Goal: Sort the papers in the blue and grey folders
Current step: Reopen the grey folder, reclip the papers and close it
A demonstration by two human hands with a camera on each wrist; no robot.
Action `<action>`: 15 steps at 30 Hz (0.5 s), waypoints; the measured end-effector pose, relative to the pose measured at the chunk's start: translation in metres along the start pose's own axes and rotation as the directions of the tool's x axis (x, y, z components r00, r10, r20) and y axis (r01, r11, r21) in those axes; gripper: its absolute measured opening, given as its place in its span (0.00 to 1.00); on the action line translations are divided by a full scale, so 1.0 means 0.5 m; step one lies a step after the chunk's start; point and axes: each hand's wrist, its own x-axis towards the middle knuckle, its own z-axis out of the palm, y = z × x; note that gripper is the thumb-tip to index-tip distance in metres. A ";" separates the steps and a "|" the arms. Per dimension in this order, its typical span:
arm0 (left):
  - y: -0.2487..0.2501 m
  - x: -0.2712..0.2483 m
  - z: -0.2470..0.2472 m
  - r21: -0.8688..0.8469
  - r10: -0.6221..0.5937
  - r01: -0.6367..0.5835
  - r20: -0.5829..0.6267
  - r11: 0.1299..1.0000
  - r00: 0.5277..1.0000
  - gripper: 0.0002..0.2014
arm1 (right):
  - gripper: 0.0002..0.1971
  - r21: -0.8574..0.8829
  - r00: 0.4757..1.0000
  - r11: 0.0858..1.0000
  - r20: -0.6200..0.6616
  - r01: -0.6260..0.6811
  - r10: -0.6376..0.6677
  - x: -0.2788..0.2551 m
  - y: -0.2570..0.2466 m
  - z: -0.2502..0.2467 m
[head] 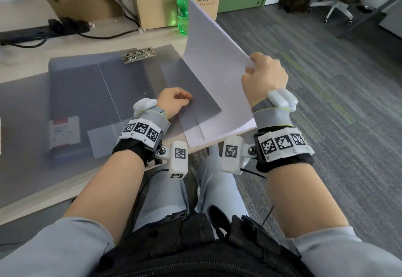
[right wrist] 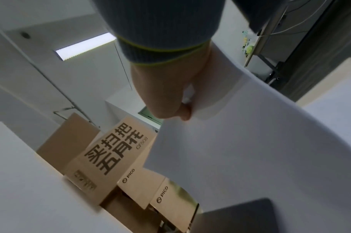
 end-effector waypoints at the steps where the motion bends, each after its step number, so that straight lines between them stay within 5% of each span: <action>1: 0.000 -0.003 -0.001 0.009 0.005 -0.005 0.010 1.000 1.000 0.13 | 0.16 0.009 0.999 1.000 -0.039 0.003 -0.002 -0.005 0.001 -0.012; 9: 0.018 -0.015 -0.006 -0.036 -0.007 0.009 0.046 0.999 0.999 0.10 | 0.13 0.162 0.958 0.985 -0.287 0.053 -0.005 -0.041 -0.006 -0.062; 15: 0.061 -0.019 -0.052 -0.418 -0.163 0.162 0.035 0.894 0.986 0.16 | 0.11 0.412 0.906 0.892 -0.423 0.187 0.006 -0.029 -0.026 -0.058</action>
